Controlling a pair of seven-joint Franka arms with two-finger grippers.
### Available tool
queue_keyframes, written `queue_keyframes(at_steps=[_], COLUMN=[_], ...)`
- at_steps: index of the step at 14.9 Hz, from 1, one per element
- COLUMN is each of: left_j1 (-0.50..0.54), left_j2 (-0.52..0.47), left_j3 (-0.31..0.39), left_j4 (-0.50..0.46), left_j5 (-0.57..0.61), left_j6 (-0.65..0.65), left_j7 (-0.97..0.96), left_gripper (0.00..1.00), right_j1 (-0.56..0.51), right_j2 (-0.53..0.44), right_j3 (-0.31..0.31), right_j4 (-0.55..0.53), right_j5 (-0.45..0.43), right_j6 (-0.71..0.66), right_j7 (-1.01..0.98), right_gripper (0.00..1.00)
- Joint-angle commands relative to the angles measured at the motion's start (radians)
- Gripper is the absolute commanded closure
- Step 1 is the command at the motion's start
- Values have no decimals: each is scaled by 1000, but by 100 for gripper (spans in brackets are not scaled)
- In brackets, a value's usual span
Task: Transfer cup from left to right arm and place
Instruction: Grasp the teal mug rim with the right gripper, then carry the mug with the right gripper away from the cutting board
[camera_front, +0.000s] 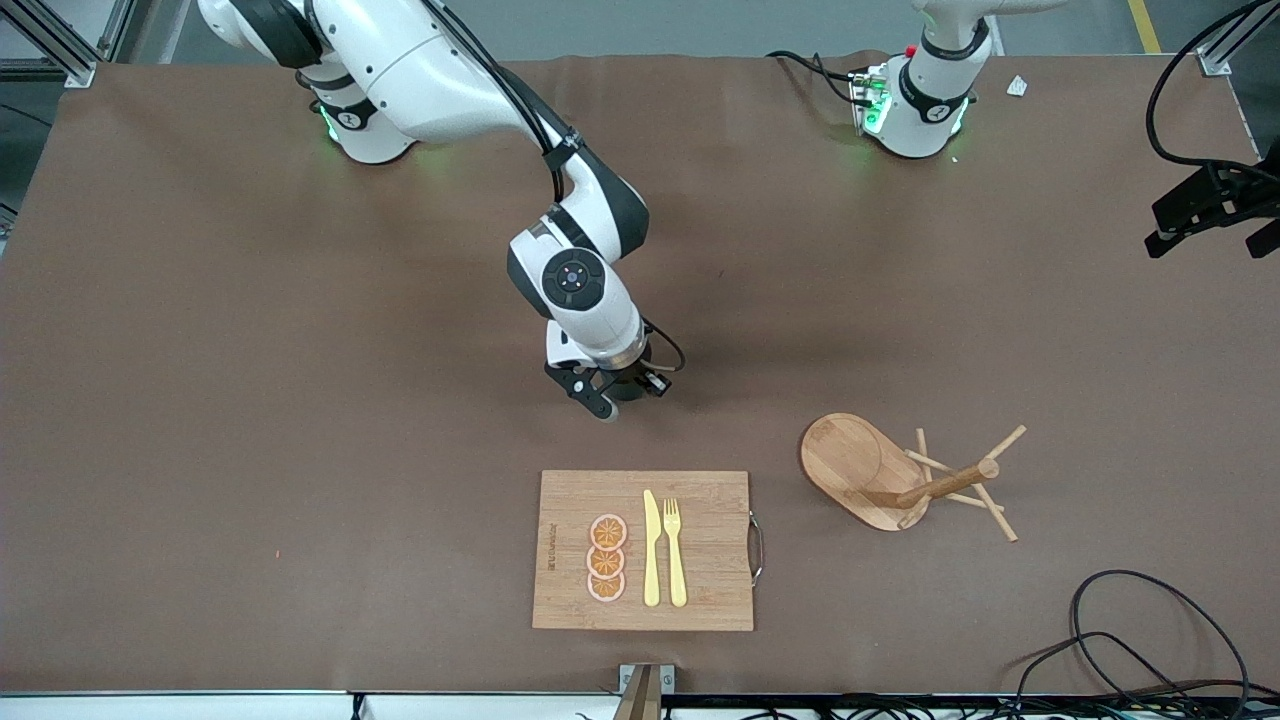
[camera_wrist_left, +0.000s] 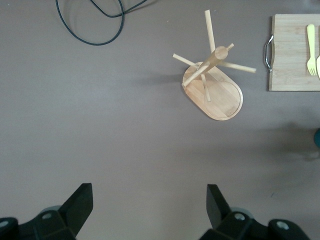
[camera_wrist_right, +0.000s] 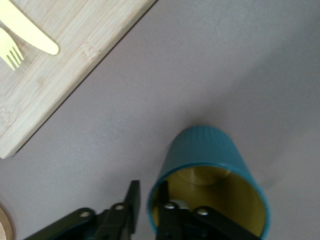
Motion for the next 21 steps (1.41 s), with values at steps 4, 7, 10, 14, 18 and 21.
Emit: queue_keyframes(at_steps=[4, 7, 10, 14, 18, 21], left_j1=[0, -4, -16, -49, -61, -62], left_j2=[-56, -79, -99, -128, -135, -135], left_j3=[-8, -17, -27, -25, -48, -62], left_j4=[-37, -66, -94, -153, -170, -169], left_j5=[-12, -15, -18, -18, -17, -3], left_j6=[-88, -87, -77, -28, -18, -18], left_j7=[-1, -1, -1, -1, -2, -7], left_gripper=[0, 0, 0, 0, 0, 0], right_j1=[-26, -95, -197, -410, -535, -602], right_j2=[-20, -75, -125, -165, -159, -156], right_j3=[-12, -17, -31, -35, -38, -38], right_j4=[14, 14, 12, 12, 1, -43], right_j5=[6, 0, -17, -45, -177, -181], right_j6=[-82, -190, -269, -385, -385, -368], right_j7=[-143, -366, -607, -988, -1229, -1342], right_gripper=[100, 100, 100, 100, 100, 100])
